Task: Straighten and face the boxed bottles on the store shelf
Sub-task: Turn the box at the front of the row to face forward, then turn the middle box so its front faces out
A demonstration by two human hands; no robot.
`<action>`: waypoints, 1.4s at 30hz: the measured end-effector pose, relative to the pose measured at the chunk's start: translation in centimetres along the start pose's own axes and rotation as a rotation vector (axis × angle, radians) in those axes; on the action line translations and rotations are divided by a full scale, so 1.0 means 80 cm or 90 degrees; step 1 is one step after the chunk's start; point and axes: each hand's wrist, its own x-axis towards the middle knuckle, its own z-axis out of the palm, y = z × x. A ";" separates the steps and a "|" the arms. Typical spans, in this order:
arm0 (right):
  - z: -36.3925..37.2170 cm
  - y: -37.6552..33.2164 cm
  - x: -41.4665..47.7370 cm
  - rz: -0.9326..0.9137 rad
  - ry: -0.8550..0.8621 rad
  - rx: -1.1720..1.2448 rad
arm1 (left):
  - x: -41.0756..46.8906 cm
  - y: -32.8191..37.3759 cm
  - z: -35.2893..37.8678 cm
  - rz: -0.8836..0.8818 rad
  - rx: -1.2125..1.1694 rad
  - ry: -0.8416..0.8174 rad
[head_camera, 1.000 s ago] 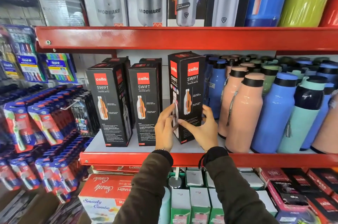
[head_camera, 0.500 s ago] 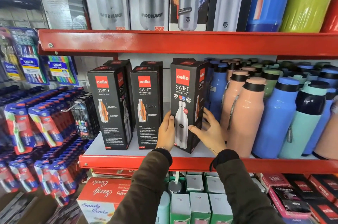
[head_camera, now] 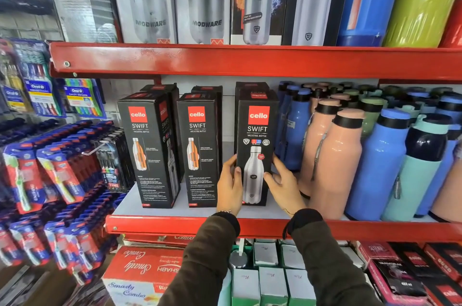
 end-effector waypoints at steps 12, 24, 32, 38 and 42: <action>0.007 0.000 0.000 -0.007 -0.019 -0.042 | 0.005 -0.002 -0.001 -0.019 0.031 0.015; 0.010 0.010 -0.016 0.001 0.148 -0.055 | -0.006 0.002 0.001 -0.018 0.060 0.028; 0.023 -0.014 -0.052 -0.065 0.192 -0.033 | -0.047 0.009 -0.023 0.062 0.025 0.094; 0.064 -0.041 -0.064 -0.067 0.087 0.003 | -0.057 0.017 -0.057 0.127 0.030 0.213; 0.099 -0.049 -0.058 -0.031 -0.006 0.030 | -0.040 0.012 -0.084 0.110 0.059 0.250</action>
